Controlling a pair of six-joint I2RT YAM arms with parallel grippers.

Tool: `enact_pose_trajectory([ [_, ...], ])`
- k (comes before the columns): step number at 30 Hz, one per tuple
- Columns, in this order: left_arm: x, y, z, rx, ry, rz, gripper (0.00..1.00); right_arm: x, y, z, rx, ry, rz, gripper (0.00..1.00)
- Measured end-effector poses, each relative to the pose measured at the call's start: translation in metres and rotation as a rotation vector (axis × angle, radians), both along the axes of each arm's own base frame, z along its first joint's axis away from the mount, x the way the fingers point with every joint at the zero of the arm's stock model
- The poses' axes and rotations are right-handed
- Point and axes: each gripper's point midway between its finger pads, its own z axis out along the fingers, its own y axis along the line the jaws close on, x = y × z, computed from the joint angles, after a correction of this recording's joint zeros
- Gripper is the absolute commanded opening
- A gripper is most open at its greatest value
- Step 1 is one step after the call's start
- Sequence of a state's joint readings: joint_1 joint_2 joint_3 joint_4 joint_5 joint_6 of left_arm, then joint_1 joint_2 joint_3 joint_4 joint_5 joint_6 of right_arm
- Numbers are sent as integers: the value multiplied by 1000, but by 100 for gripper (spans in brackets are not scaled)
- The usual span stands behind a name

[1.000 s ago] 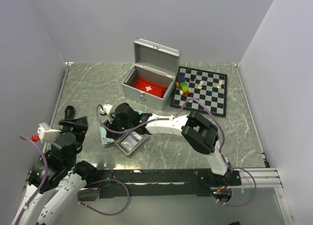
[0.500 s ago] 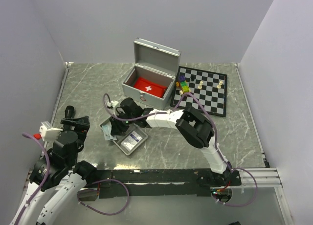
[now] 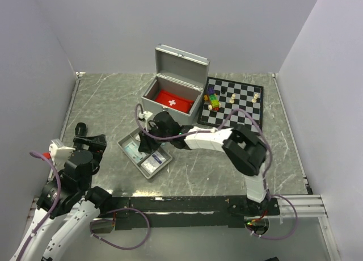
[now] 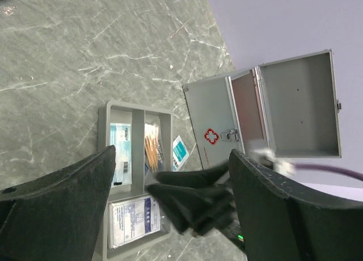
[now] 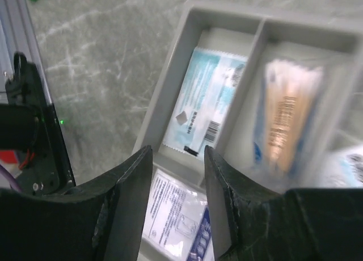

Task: Organize the medicine kit

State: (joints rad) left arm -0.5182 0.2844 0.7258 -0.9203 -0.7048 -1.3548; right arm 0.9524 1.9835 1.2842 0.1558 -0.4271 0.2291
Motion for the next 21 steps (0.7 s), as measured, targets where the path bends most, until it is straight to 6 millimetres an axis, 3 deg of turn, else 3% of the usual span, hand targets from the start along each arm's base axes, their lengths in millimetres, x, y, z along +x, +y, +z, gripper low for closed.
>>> enact_pose_trajectory([
  [3, 0, 0, 0, -1, -1, 0, 85, 9, -14, 28, 29, -59, -59, 50],
  [5, 1, -1, -1, 0, 0, -1, 85, 25, -27, 43, 30, -102, -139, 49],
  [8, 3, -2, -2, -4, -4, -4, 85, 58, -47, 46, -22, -144, -276, 49],
  [12, 5, -5, -5, -2, 3, -13, 85, 94, -76, 9, -199, -156, -447, 47],
  [17, 6, -8, -6, -2, 10, -21, 85, 99, -104, -47, -399, -122, -518, 48],
  [19, 6, -8, -6, -3, 11, -22, 85, 99, -108, -59, -435, -113, -525, 49],
  [21, 6, -8, -6, -4, 11, -24, 85, 102, -106, -55, -430, -118, -531, 49],
])
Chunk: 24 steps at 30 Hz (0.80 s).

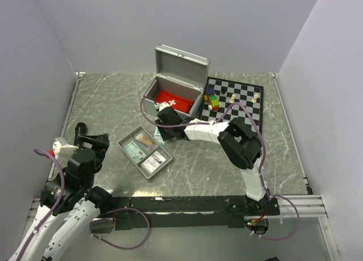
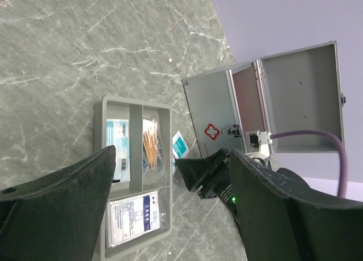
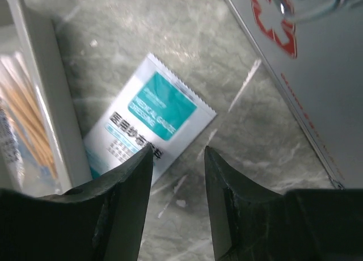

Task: Organize the medicine kit

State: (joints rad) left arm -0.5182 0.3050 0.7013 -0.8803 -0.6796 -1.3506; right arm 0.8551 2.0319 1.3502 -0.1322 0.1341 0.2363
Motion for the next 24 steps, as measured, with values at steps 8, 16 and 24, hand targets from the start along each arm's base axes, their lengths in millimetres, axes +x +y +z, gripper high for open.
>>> enact_pose_trajectory([
  [8, 0, 0, -3, 3, 8, -2, 85, 7, 1, 1, -24, -30, -28, 52],
  [16, 1, -2, -6, 3, 16, -9, 85, 7, 6, 2, -66, -61, -2, 54],
  [24, 1, -4, -9, 5, 25, -13, 85, 3, 24, -2, -101, -82, 48, 52],
])
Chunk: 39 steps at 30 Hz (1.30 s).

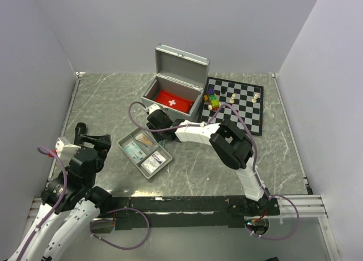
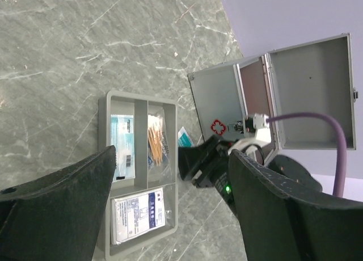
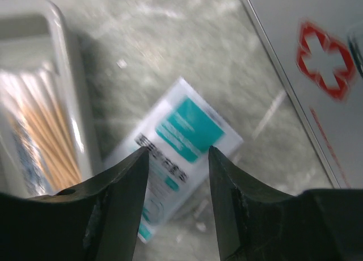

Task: Organize the medicine kit

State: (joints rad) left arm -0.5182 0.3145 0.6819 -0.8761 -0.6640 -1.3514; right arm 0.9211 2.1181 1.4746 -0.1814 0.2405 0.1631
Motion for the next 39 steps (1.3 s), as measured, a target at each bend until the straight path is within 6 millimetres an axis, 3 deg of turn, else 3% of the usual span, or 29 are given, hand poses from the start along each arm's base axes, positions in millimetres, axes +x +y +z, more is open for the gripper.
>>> enact_pose_trajectory([
  [4, 0, -1, -1, 1, 7, -4, 85, 5, 9, 0, 8, -2, 6, 44],
  [11, 0, -1, -1, 0, 6, -4, 85, 2, 8, -3, 15, 27, 3, 26],
  [17, 0, -1, -1, 0, 6, -5, 84, 7, 0, -5, 32, 70, -19, 0],
  [24, 0, -2, -2, -3, 7, -10, 85, 2, -13, -4, 51, 83, -48, 0],
  [33, 0, -2, -2, -2, 8, -11, 85, -20, -63, 3, -60, 85, -101, 0],
  [36, 0, -3, -2, -2, 8, -12, 84, -23, -69, 8, -72, 82, -92, 38],
  [39, 1, -3, -1, -5, 5, -13, 85, -24, -70, 8, -75, 86, -80, 56],
])
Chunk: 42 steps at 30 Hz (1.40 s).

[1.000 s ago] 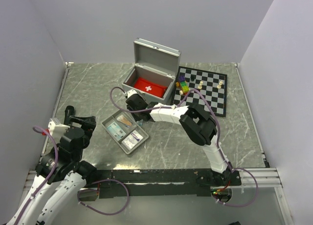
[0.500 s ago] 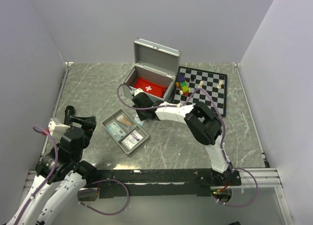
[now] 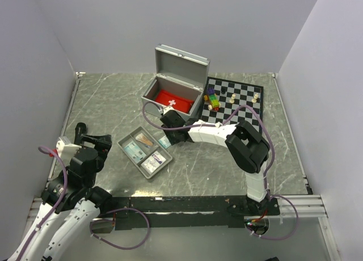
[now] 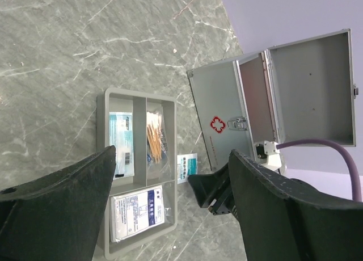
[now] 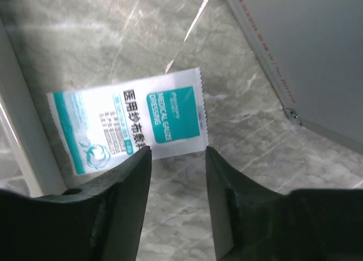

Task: Organize the medicine kit

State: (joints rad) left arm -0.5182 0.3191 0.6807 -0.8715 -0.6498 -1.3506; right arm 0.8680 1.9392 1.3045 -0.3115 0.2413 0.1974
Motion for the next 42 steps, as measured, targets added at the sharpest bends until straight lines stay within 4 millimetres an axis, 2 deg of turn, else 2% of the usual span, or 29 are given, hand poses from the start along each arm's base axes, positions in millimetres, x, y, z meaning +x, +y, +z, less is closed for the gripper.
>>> enact_pose_trajectory([
  [2, 0, 0, 0, -1, 1, -2, 85, -3, 0, -3, 0, 10, 13, 65],
  [5, 1, -1, -1, 2, 5, -3, 85, -8, -2, -9, 0, 29, 23, 69],
  [10, 3, -3, 1, -2, -2, -7, 85, -9, 0, -10, 7, 37, 31, 70],
  [13, 3, -3, 2, -3, -5, -7, 84, -6, 6, -8, 13, 36, 38, 67],
  [16, 3, -3, 2, -4, -6, -7, 85, 1, 17, -11, 25, 39, 46, 59],
  [20, 3, -3, 2, -4, -6, -7, 85, -1, 21, -12, 54, 66, 55, 44],
  [25, 3, -3, 2, -4, -6, -7, 85, 3, 16, -14, 73, 81, 40, 19],
  [30, 3, -3, 1, -3, -4, -7, 85, 5, 9, -14, 85, 82, 24, 0],
  [33, 3, -3, 1, -3, -4, -7, 84, 5, 7, -13, 89, 75, 22, 0],
  [34, 3, -3, 1, -3, -4, -7, 84, 5, 6, -13, 89, 74, 21, 4],
  [36, 3, -3, 1, -3, -4, -7, 84, 3, 3, -12, 85, 74, 20, 37],
  [37, 3, -3, 1, -3, -4, -7, 84, 2, 2, -12, 83, 74, 17, 48],
  [39, 3, -3, 1, -3, -4, -7, 85, 0, -1, -10, 79, 74, 16, 59],
  [42, 3, -3, 1, -4, -3, -9, 85, -1, -1, -1, 72, 54, 25, 65],
])
